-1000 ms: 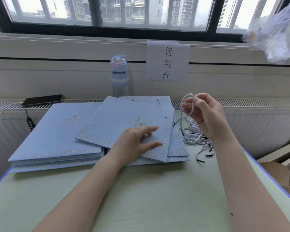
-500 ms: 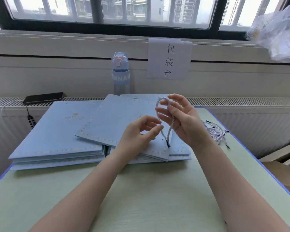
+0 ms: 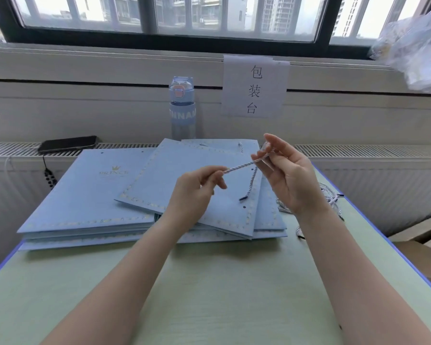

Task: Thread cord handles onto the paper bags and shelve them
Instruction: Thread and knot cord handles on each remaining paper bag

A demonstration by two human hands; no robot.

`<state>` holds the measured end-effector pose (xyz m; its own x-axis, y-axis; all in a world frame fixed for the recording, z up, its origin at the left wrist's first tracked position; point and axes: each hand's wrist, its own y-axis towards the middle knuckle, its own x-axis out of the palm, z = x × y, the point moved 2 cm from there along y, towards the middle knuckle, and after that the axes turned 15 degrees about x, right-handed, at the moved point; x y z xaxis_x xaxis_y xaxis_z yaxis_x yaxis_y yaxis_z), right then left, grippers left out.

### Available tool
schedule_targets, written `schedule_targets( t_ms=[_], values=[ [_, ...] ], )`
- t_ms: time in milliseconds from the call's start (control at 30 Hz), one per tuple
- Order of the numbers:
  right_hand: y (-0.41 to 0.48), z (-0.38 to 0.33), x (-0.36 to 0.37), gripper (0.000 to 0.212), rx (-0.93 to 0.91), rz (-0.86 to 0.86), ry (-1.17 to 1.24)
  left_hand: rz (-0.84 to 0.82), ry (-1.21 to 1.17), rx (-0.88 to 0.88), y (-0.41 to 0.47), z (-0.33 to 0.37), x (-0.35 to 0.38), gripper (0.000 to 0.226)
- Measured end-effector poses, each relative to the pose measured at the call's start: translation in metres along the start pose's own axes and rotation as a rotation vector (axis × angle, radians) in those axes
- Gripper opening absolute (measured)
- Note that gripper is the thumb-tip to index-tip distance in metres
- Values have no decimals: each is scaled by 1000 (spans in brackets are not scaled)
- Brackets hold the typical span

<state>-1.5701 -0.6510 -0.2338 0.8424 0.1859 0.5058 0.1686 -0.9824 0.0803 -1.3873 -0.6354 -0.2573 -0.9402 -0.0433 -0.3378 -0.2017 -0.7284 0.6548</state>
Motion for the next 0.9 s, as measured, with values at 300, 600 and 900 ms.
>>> schedule_targets(
  t_ms=[300, 600, 900],
  values=[
    [1, 4, -15, 23, 2, 341, -968, 255, 71, -29, 1, -5, -15, 4],
    [-7, 25, 18, 28, -239, 44, -1191, 96, -69, 2, -3, 1, 4, 19],
    [1, 18, 2, 13, -286, 167, -1193, 100, 127, 6, -4, -3, 0, 24]
  ],
)
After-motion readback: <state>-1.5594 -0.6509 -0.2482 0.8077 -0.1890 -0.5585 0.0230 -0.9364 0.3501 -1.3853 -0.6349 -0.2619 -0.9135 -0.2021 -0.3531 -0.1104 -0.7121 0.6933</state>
